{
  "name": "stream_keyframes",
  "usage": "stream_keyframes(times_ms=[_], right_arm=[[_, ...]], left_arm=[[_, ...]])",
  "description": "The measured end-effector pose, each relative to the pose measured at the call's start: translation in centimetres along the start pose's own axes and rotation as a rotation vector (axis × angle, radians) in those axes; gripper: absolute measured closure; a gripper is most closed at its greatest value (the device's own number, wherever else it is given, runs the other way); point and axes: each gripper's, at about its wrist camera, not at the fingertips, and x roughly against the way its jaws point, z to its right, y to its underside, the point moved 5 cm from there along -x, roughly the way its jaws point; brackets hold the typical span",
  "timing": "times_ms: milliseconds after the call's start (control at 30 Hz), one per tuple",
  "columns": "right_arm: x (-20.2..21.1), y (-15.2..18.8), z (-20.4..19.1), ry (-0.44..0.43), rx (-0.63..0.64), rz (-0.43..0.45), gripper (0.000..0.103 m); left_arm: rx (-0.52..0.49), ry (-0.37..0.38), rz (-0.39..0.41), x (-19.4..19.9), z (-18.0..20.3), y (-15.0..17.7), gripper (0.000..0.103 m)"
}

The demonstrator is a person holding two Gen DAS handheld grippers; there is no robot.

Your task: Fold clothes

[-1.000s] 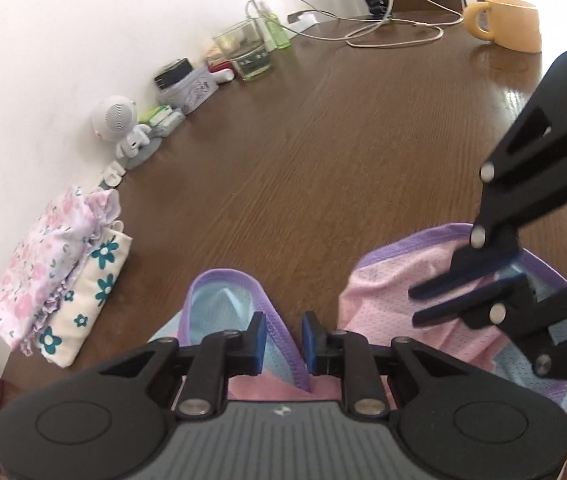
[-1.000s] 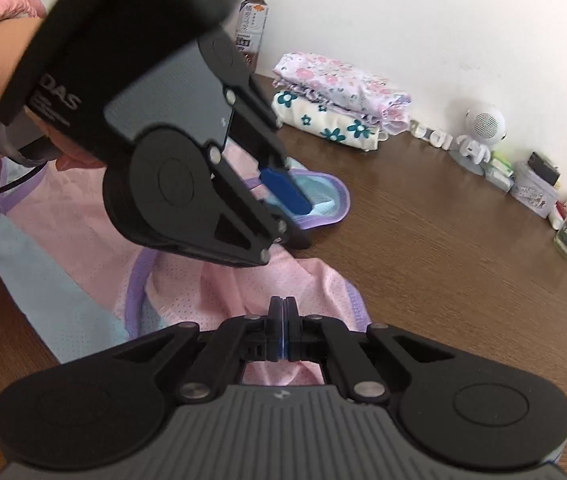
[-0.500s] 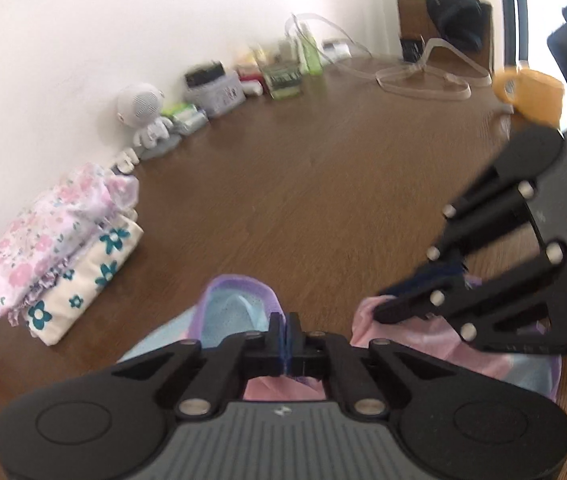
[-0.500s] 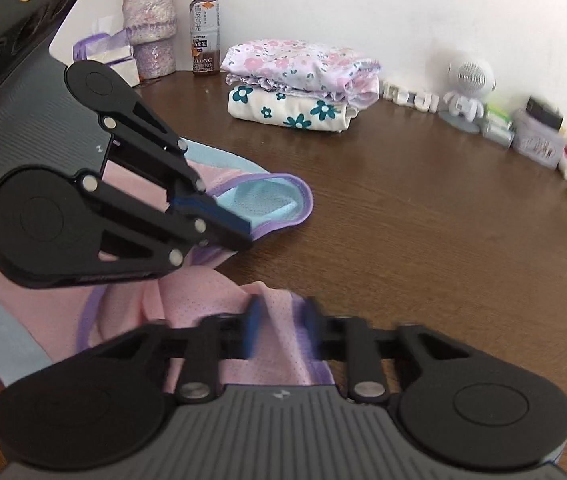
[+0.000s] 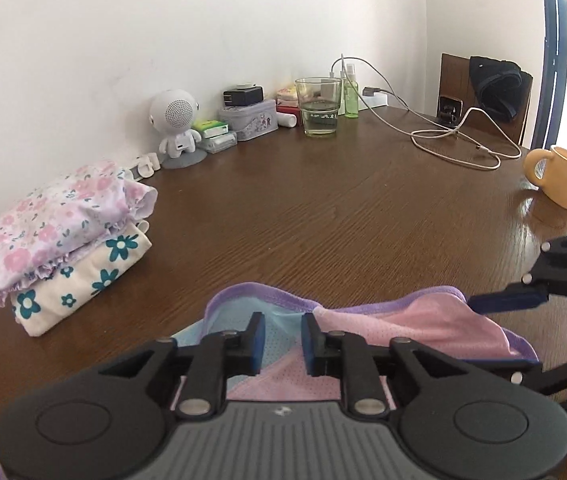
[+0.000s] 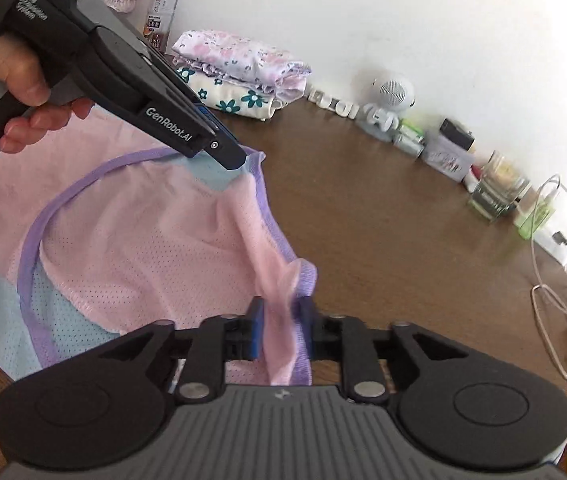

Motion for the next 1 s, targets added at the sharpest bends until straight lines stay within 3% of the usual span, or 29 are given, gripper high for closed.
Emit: stream_keyframes(times_ms=[67, 233, 433, 633, 700, 833, 1000], right_arm=[[0.4, -0.6, 0.8, -0.020, -0.069, 0.041, 0.064], [0.5, -2.6, 3.8, -0.044, -0.245, 0.126, 0.061], [-4.1, -4.4, 4.2, -0.099, -0.214, 0.066, 0.061], [-7.0, -5.4, 2.8, -0.149, -0.180, 0.018, 0.061], [-7.6, -5.3, 2.5, -0.132, -0.169, 0.004, 0.062], [-8.2, -5.3, 3.2, -0.081, -0.189, -0.009, 0.082], [-8.9, -4.9, 5.6, -0.002, -0.266, -0.023, 0.085]], left_arm=[[-0.033, -0.020, 0.014, 1.3, 0.1, 0.4, 0.066], [-0.089, -0.027, 0.006, 5.4, 0.4, 3.6, 0.051], [-0.037, -0.042, -0.041, 9.8, -1.2, 9.5, 0.051], [0.123, -0.149, -0.032, 13.6, -5.4, 14.7, 0.051], [0.166, -0.170, -0.036, 14.4, -6.5, 16.0, 0.051], [0.215, -0.186, -0.041, 15.2, -7.8, 17.8, 0.051], [0.253, -0.175, -0.025, 15.6, -8.2, 18.7, 0.050]])
